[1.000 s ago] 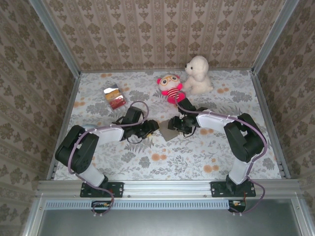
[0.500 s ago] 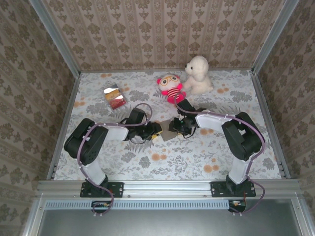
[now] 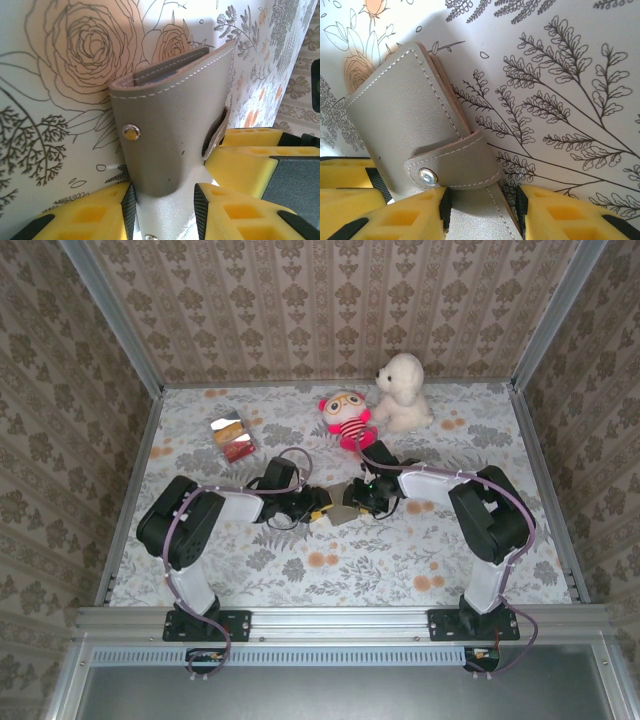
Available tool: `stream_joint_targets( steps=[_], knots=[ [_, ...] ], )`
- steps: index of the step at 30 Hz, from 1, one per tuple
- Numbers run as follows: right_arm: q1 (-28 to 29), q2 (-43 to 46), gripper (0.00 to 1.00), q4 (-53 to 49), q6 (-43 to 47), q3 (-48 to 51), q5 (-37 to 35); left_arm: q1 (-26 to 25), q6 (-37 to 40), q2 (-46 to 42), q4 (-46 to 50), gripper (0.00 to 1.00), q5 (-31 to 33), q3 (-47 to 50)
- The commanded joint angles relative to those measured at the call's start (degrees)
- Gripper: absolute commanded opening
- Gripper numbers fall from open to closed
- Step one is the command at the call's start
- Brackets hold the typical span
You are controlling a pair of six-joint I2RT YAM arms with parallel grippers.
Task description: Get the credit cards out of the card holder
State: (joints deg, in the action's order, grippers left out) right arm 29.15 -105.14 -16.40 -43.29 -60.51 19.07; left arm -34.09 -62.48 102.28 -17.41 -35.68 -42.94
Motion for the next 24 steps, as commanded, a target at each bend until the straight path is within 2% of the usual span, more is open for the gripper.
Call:
stream_joint_targets(
  steps=[1, 11, 15, 20, 24],
  knots=[
    [0.2, -2.8, 0.42, 2.7, 0.6, 0.3, 3.1, -1.2, 5.1, 1.7, -2.0, 0.39, -3.0, -0.4],
    [0.0, -2.4, 0.42, 4.6, -0.4, 0.9, 4.9, -1.2, 7.4, -0.3, -4.7, 0.39, -3.9, 0.0],
    [-0.5, -1.5, 0.42, 5.7, -1.0, 1.7, 6.0, -1.2, 8.4, -1.9, -3.7, 0.38, -1.9, 0.2],
    [-0.7, 0.2, 0.42, 5.3, -0.9, 2.1, 5.6, -1.1, 8.7, -2.2, -3.1, 0.26, -1.5, 0.4],
    [-0.8, 3.9, 0.43, 2.4, 1.5, 1.9, 0.7, -1.1, 10.3, -3.1, -0.1, 0.20, 1.5, 0.0]
  ],
)
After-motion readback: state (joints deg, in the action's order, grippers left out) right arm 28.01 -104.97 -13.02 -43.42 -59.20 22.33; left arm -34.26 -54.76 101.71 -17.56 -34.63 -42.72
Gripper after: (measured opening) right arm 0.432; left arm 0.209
